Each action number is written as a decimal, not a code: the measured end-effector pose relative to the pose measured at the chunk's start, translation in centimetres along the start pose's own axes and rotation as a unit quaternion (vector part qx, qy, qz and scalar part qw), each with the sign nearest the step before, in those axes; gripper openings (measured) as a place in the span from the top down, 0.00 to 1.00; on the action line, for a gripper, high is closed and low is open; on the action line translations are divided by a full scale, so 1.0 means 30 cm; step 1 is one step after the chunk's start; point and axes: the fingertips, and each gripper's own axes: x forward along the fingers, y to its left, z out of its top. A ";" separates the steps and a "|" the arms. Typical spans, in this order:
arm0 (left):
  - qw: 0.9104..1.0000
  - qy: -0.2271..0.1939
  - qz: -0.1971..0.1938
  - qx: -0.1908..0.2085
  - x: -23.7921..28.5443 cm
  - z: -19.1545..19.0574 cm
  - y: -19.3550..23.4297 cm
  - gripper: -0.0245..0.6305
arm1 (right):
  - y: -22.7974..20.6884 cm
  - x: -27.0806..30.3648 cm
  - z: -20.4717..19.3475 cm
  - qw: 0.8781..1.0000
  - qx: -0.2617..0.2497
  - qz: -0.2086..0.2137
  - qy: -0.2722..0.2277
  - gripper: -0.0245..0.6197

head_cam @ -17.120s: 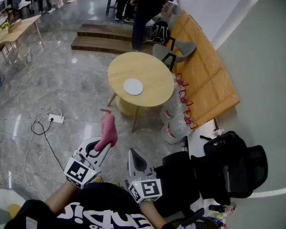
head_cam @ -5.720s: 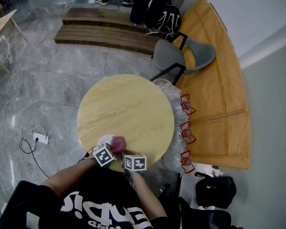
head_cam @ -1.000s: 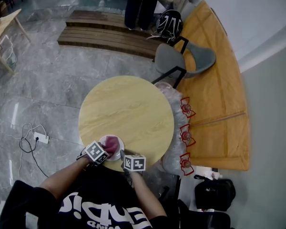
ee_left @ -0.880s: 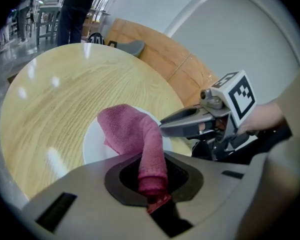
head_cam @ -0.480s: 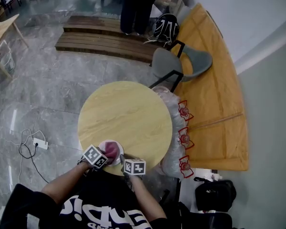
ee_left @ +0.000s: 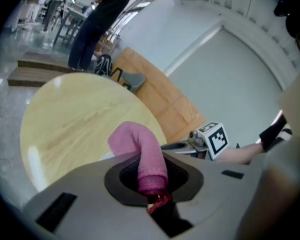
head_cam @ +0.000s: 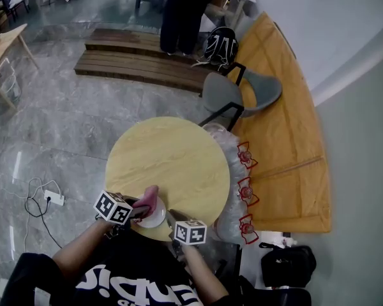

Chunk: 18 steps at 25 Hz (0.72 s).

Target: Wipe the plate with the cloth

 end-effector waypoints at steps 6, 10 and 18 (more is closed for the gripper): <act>0.986 -0.146 0.037 0.076 -0.234 0.304 -0.122 0.88 | 0.202 -0.239 0.329 0.988 -0.074 0.009 -0.136 0.85; 0.965 -0.217 0.055 0.137 -0.339 0.434 -0.230 0.88 | 0.320 -0.407 0.501 0.966 -0.127 -0.003 -0.226 0.85; 0.889 -0.351 0.139 0.261 -0.437 0.547 -0.327 0.88 | 0.400 -0.605 0.635 0.897 -0.207 -0.083 -0.382 0.89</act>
